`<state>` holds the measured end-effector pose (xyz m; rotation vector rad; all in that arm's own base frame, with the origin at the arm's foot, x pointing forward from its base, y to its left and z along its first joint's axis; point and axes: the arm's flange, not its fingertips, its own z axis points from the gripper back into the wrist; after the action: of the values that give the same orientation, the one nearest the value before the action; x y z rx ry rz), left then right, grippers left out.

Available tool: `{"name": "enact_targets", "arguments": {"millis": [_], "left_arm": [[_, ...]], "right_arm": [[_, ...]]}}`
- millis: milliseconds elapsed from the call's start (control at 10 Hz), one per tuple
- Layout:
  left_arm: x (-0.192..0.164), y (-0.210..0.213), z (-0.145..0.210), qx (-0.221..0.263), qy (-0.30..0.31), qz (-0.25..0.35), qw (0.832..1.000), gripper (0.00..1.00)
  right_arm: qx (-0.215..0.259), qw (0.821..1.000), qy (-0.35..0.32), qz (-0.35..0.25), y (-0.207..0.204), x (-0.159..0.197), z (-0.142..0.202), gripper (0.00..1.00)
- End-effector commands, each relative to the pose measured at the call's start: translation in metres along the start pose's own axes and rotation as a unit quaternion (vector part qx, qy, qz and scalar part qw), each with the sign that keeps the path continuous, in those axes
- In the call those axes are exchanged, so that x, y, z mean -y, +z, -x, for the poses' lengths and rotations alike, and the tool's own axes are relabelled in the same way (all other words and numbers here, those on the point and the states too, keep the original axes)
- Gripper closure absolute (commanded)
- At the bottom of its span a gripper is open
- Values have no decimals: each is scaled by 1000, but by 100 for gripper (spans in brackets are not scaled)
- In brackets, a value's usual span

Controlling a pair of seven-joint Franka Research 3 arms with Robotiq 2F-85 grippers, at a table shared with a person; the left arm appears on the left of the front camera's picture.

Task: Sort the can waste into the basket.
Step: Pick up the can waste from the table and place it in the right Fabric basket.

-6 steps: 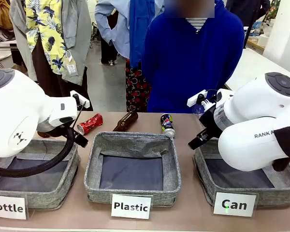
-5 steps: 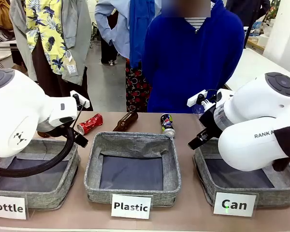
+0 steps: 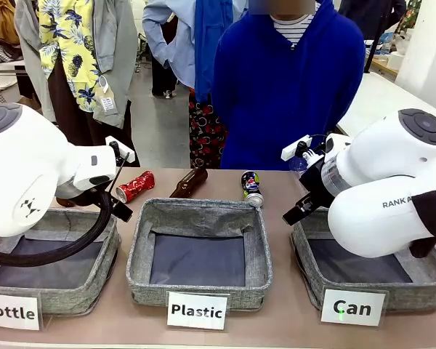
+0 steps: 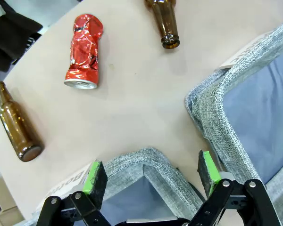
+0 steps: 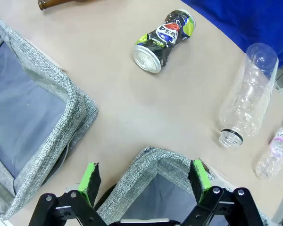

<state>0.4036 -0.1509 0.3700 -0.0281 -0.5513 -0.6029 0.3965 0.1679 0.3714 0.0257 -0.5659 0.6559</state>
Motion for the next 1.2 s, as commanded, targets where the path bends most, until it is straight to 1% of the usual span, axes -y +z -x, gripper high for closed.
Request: {"name": "enact_targets", "arguments": {"millis": [0, 600, 700, 800, 900, 1000, 1100], "left_arm": [[0, 0, 0, 0, 0, 0, 1000, 0], [0, 0, 0, 0, 0, 0, 1000, 0], [8, 33, -13, 19, -6, 18, 1000, 0], [16, 76, -26, 37, 38, 38, 998, 0], [23, 122, -36, 53, 93, 56, 993, 0], [22, 162, -29, 77, 116, 87, 986, 0], [14, 189, -15, 81, 123, 162, 976, 0]], "right_arm": [[0, 1000, 0, 0, 0, 0, 0, 0], [0, 1000, 0, 0, 0, 0, 0, 0], [2, 1000, -11, -27, 31, 0, -8, 0], [2, 998, -48, -28, 69, -1, -16, 0], [14, 993, -101, -61, 112, 2, -20, 0], [23, 987, -132, -92, 148, 7, -13, 0], [16, 978, -149, -144, 176, 19, 0, 0]]}}
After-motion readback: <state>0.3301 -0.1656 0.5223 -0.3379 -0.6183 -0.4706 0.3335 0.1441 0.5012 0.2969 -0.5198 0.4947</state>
